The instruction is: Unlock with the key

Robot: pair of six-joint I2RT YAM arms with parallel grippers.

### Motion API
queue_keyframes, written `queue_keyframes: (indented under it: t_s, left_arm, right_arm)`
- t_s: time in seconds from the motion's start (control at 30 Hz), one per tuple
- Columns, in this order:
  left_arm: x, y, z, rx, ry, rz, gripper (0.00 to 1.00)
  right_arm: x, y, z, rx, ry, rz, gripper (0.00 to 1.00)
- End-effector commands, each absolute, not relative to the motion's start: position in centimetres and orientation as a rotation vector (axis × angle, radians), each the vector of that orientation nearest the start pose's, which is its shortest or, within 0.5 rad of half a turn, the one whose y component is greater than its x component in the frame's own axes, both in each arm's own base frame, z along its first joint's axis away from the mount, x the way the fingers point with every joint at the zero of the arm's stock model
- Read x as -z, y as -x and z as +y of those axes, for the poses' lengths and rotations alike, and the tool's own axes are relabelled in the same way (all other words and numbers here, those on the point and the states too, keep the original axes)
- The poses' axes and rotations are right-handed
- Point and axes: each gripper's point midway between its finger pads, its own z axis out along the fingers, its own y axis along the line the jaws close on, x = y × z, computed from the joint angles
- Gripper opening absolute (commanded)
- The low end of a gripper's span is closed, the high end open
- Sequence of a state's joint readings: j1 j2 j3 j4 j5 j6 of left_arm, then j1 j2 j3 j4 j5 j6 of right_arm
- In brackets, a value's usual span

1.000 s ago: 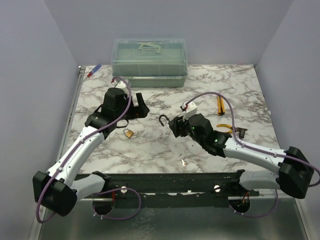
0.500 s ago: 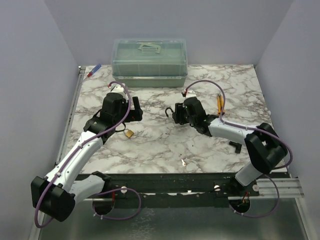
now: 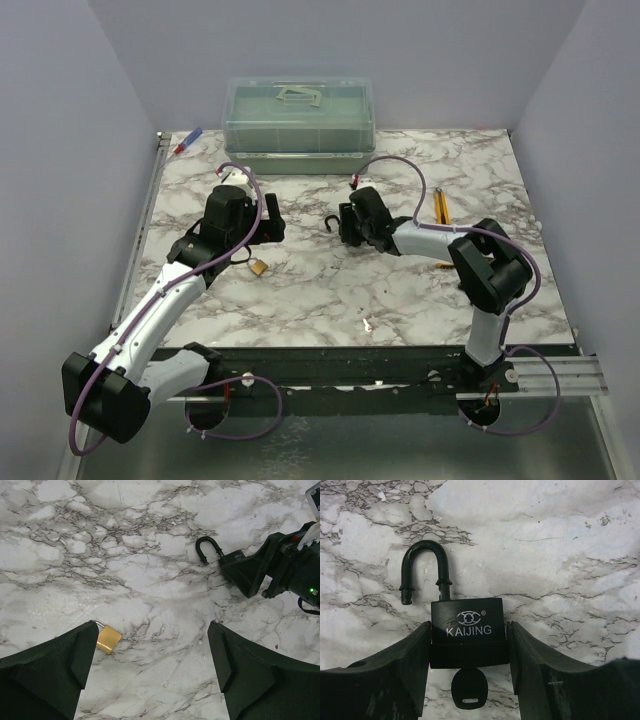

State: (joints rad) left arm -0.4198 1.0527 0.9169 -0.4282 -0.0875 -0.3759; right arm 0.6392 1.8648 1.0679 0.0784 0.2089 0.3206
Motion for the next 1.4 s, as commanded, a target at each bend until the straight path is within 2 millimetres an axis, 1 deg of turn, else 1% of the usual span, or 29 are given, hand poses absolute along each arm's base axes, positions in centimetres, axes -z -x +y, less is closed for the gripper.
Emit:
queue_keyframes:
  t_s: [0.0,0.07,0.1,0.2,0.33,0.4,0.47,0.6,0.73,0.83,0.87,0.93,1.0,1.13,1.27,1.37]
  left_arm:
    - [-20.2,-30.4,-13.3,0.359,-0.006,2.148,0.99]
    - [-20.2,-30.5,-13.3,0.359,-0.008,2.149,0.99]
    - [-20.1,-30.5,-13.3,0.359,-0.009,2.15,0.99]
    - [-20.1,-30.5,-13.4,0.36,-0.012,2.153,0.99]
    - [-20.0,-30.5,-13.4,0.361,-0.012,2.155,0.99]
    - [-20.0,-30.5,-13.3,0.362,-0.012,2.155,0.99]
    - [-20.0,-30.5,-13.4,0.363,-0.012,2.155,0.99]
    - [-20.0,-30.5,-13.4,0.366,-0.011,2.157,0.99]
    - [-20.0,-30.5,-13.3,0.367,-0.01,2.156,0.99]
    - [-20.0,-30.5,-13.4,0.37,-0.009,2.158,0.99]
    - [-20.0,-30.5,-13.4,0.369,-0.01,2.158,0.99]
    - [-20.0,-30.5,-13.4,0.372,-0.009,2.158,0.99]
    - [-20.0,-30.5,-13.4,0.372,-0.009,2.157,0.99]
    - [-20.1,-30.5,-13.3,0.371,-0.01,2.156,0.99]
    - [-20.3,-30.4,-13.3,0.376,-0.009,2.149,0.99]
    - [-20.3,-30.3,-13.4,0.379,-0.011,2.149,0.99]
  right_arm:
    - [-4.5,-40.8,25.9,-0.204,0.237,2.257,0.03]
    - [-4.5,-40.7,25.9,-0.204,0.242,2.259,0.1]
    - [-4.5,-40.7,25.9,-0.203,0.241,2.26,0.16]
    - [-4.9,-40.6,25.9,-0.21,0.243,2.26,0.4]
    - [-5.8,-40.5,26.0,-0.221,0.247,2.254,0.6]
    - [-6.8,-40.6,26.2,-0.237,0.247,2.239,0.67]
    - [-7.4,-40.1,26.0,-0.242,0.262,2.247,0.72]
    - [-9.4,-39.6,26.3,-0.287,0.272,2.229,0.83]
    - [-10.8,-38.5,26.4,-0.33,0.276,2.245,0.85]
    - [-11.5,-37.1,26.1,-0.367,0.247,2.286,0.85]
    - [-11.8,-36.4,26.1,-0.39,0.231,2.305,0.85]
    - [-11.7,-34.8,25.9,-0.424,0.208,2.359,0.85]
    - [-11.4,-32.7,25.4,-0.436,0.191,2.424,0.84]
    - [-11.4,-28.8,24.6,-0.486,0.156,2.492,0.84]
    - [-11.3,-25.9,23.3,-0.521,0.108,2.534,0.81]
    - [-11.2,-23.5,23.3,-0.584,0.111,2.588,0.78]
